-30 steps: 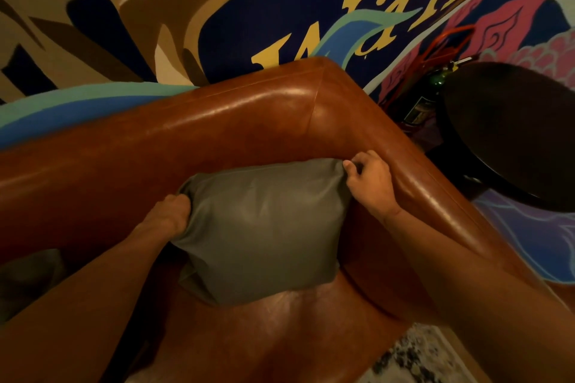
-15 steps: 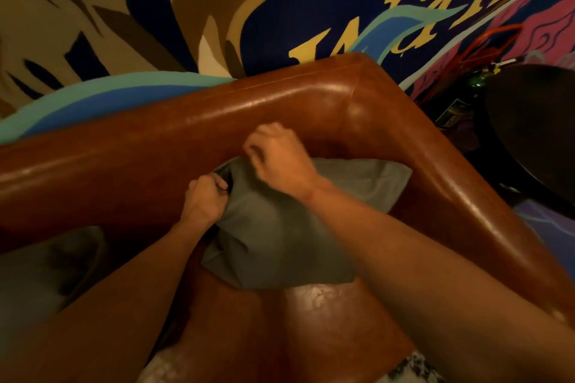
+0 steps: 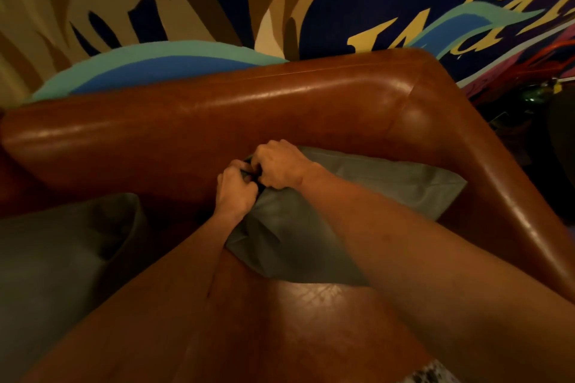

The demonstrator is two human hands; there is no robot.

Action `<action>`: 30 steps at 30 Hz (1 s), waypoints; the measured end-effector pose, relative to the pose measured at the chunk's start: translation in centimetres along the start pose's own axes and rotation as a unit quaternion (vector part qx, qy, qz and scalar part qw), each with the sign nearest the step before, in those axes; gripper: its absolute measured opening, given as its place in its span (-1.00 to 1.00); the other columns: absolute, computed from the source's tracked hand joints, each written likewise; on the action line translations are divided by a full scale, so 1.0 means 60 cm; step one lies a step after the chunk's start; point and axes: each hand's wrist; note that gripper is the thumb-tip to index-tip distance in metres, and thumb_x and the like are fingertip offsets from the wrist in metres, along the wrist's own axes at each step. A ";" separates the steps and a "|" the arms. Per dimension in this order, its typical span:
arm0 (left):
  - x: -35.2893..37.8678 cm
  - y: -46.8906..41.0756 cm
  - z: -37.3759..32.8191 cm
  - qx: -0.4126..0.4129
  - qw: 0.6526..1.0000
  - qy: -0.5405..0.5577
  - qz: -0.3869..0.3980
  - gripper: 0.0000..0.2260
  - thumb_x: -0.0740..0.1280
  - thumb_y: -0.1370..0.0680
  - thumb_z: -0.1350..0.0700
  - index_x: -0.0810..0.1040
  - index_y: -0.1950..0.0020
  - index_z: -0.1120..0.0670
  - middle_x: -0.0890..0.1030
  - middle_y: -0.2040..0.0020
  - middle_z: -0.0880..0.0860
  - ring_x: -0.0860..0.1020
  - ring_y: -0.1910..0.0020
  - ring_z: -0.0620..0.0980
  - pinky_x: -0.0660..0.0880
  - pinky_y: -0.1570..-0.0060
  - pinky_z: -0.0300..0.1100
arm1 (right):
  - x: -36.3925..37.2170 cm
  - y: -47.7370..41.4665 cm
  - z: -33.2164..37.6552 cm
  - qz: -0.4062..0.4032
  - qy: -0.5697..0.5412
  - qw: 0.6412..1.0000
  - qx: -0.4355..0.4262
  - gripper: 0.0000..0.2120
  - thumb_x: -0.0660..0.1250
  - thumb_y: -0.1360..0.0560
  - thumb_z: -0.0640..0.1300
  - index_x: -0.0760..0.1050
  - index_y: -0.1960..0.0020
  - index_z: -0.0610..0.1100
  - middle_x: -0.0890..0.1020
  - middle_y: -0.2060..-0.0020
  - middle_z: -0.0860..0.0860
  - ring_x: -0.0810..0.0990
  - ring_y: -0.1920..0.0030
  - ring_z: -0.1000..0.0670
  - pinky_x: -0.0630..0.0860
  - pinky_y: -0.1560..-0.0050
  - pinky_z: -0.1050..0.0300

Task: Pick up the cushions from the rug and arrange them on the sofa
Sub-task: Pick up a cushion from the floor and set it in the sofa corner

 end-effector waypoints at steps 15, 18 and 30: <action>0.016 -0.012 0.026 -0.035 0.995 0.078 -0.056 -0.88 0.26 -0.64 0.25 0.34 -0.08 0.10 0.47 -0.04 0.09 0.51 -0.08 0.20 0.42 0.01 0.00 | 0.023 -0.014 -0.017 0.044 0.042 0.998 -0.016 -0.79 0.38 -0.54 -0.09 0.37 0.18 -0.06 0.59 0.02 -0.12 0.49 -0.26 -0.23 0.24 -0.09 -0.01; 0.011 -0.016 0.026 -0.017 0.996 0.071 -0.044 -0.88 0.27 -0.65 0.24 0.33 -0.09 0.11 0.47 -0.04 0.10 0.51 -0.09 0.22 0.45 -0.07 0.10 | 0.022 -0.013 -0.018 0.048 0.042 0.998 -0.006 -0.73 0.38 -0.53 -0.11 0.39 0.31 -0.03 0.46 0.18 -0.03 0.48 -0.23 -0.21 0.24 -0.08 -0.01; 0.005 -0.017 0.028 0.029 0.997 0.064 -0.040 -0.75 0.18 -0.72 -0.02 0.34 -0.08 0.17 0.47 0.14 0.08 0.52 0.11 0.21 0.44 0.08 0.20 | -0.004 -0.017 -0.002 0.015 -0.013 1.000 0.024 -0.77 0.44 -0.47 -0.06 0.41 0.24 -0.07 0.65 -0.01 -0.13 0.55 -0.19 -0.22 0.44 -0.18 -0.09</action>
Point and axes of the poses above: each hand's wrist, its own y-axis away from the middle knuckle, its own x-axis out of the palm, z = x × y
